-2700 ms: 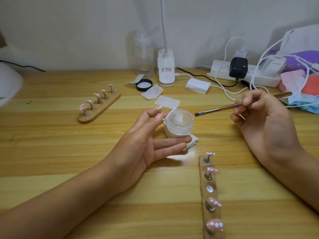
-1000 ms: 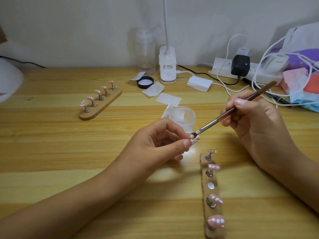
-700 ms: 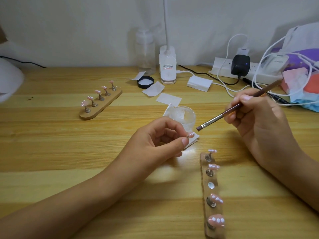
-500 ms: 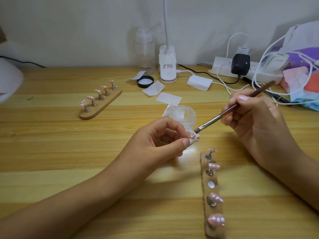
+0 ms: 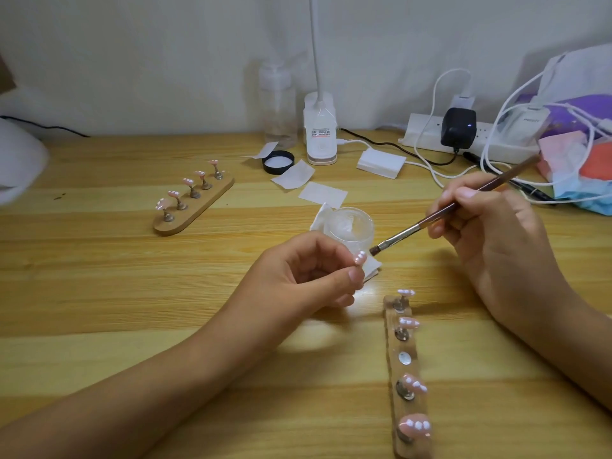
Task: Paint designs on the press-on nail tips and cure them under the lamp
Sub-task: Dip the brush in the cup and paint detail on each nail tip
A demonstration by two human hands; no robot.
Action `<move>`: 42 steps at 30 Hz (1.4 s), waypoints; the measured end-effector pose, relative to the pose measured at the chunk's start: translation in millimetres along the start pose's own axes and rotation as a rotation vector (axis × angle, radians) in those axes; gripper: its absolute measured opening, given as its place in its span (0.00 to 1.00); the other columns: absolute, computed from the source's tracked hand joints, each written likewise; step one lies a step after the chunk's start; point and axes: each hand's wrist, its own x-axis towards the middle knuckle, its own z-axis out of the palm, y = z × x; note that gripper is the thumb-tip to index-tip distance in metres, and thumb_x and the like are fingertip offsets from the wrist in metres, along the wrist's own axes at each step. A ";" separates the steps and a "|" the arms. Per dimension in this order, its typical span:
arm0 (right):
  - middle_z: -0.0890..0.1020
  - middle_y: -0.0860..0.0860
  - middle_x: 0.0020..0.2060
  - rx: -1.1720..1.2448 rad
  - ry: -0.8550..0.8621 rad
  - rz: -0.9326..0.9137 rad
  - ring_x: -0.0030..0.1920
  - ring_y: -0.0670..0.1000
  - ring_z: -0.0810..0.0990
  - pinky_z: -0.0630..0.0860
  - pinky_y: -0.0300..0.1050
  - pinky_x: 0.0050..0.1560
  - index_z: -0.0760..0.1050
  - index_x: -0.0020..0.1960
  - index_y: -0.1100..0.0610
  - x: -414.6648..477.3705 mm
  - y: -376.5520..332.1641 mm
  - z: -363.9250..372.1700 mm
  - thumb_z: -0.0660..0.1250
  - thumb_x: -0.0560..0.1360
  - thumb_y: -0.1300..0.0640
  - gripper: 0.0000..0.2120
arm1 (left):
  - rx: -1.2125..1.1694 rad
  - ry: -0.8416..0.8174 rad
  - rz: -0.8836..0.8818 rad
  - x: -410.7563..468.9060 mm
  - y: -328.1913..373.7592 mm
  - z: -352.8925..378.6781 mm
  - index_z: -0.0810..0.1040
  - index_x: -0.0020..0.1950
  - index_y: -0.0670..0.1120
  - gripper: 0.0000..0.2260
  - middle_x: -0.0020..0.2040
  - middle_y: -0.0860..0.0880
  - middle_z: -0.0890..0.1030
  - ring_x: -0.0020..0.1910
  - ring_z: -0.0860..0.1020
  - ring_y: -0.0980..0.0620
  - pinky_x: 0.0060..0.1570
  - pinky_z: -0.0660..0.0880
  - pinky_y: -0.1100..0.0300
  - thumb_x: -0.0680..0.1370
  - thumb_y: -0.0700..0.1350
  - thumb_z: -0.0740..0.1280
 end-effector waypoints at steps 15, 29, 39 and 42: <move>0.80 0.50 0.37 0.021 -0.127 0.008 0.38 0.48 0.80 0.78 0.38 0.42 0.80 0.41 0.52 -1.3 -1.6 3.8 0.60 0.77 0.60 0.12 | -0.035 0.021 -0.029 0.3 0.7 2.2 0.82 0.36 0.51 0.03 0.36 0.48 0.84 0.36 0.81 0.53 0.38 0.77 0.65 0.66 0.44 0.74; 0.79 0.49 0.34 0.092 -0.058 0.003 0.36 0.47 0.78 0.76 0.37 0.39 0.78 0.39 0.52 2.1 -1.9 1.4 0.58 0.76 0.61 0.13 | 0.034 -0.061 -0.005 -0.3 1.9 1.4 0.84 0.41 0.52 0.07 0.39 0.53 0.83 0.39 0.80 0.58 0.40 0.76 0.67 0.72 0.40 0.69; 0.78 0.49 0.32 0.088 -0.117 0.067 0.33 0.46 0.75 0.74 0.35 0.35 0.72 0.42 0.56 -0.5 -2.3 2.3 0.60 0.75 0.62 0.05 | 0.074 -0.058 -0.011 -0.3 0.3 1.0 0.84 0.41 0.47 0.04 0.38 0.53 0.83 0.34 0.78 0.60 0.39 0.74 0.69 0.73 0.40 0.71; 0.78 0.49 0.32 0.060 -0.131 0.070 0.33 0.46 0.76 0.75 0.35 0.35 0.75 0.41 0.54 -1.1 -1.8 2.8 0.61 0.74 0.62 0.07 | 0.092 -0.070 -0.017 -0.5 -0.3 1.1 0.81 0.43 0.44 0.01 0.34 0.56 0.82 0.32 0.77 0.62 0.38 0.73 0.70 0.72 0.40 0.69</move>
